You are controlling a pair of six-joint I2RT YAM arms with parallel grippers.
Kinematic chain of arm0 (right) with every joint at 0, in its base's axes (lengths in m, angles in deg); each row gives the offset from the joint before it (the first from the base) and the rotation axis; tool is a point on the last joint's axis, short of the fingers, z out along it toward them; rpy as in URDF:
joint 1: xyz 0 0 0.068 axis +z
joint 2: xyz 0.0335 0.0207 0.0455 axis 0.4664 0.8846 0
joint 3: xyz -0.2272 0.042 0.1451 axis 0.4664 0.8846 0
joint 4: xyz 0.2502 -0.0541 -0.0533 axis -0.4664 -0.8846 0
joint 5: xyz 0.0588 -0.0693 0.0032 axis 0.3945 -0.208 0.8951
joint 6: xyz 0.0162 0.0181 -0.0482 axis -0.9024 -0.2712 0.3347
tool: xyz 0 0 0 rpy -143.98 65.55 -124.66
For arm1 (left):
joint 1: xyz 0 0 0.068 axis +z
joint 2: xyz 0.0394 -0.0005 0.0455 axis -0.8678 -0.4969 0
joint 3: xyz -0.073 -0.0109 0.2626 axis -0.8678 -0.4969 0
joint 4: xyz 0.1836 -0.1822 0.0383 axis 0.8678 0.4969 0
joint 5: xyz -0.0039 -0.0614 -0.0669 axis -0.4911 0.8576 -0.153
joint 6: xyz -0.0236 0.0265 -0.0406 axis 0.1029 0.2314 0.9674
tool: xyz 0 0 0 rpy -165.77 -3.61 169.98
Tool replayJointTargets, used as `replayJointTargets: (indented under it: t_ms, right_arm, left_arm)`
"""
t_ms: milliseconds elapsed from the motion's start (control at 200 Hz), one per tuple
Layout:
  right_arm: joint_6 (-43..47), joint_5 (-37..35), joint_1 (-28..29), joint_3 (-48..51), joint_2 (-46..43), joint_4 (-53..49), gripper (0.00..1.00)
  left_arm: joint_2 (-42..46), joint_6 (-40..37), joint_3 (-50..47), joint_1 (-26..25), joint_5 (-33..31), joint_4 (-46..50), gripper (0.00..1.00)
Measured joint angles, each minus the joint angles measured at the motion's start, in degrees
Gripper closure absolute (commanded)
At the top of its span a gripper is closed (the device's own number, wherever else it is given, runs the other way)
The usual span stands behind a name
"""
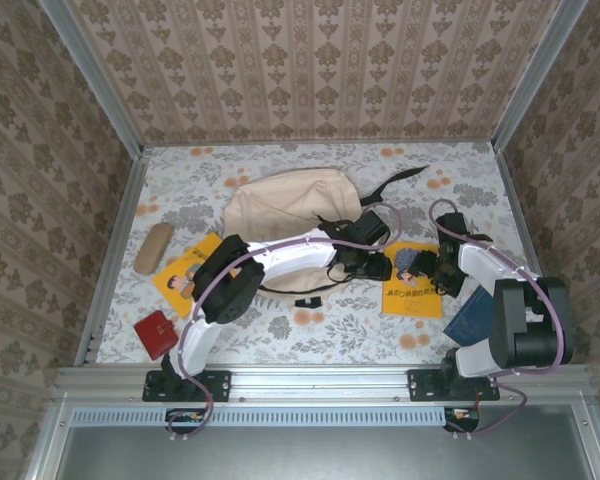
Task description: Pack the student bag
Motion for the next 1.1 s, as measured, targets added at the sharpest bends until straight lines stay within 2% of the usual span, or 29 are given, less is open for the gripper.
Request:
replayJointTargets:
  t_ms: [130, 340, 560, 760, 940, 1100]
  right_arm:
    - [0.1, 2.4, 0.0, 0.6, -0.2, 0.4, 0.24]
    - [1.3, 6.1, 0.0, 0.8, -3.2, -0.5, 0.31]
    - [2.3, 7.0, -0.2, 0.7, -5.8, -2.1, 0.41]
    - [2.6, 7.1, 0.5, -0.4, -9.0, -4.8, 0.57]
    - [2.3, 8.5, 1.5, -2.0, -11.0, -6.1, 0.67]
    - [2.3, 9.0, 1.6, -2.1, -11.0, -6.3, 0.85]
  left_arm:
    - [-2.3, 0.5, 1.1, 0.0, 0.1, 0.2, 0.68]
    - [-5.1, 0.3, 3.3, -0.1, 1.2, 0.6, 0.7]
    - [-6.3, 0.3, 5.4, 0.0, 1.6, 2.9, 0.73]
    - [-6.4, 0.3, 5.6, 0.2, 2.0, 3.2, 0.74]
    - [-6.4, 0.3, 5.7, 0.3, 2.4, 3.3, 0.74]
    - [-6.5, 0.2, 5.9, 0.4, 2.4, 3.5, 0.74]
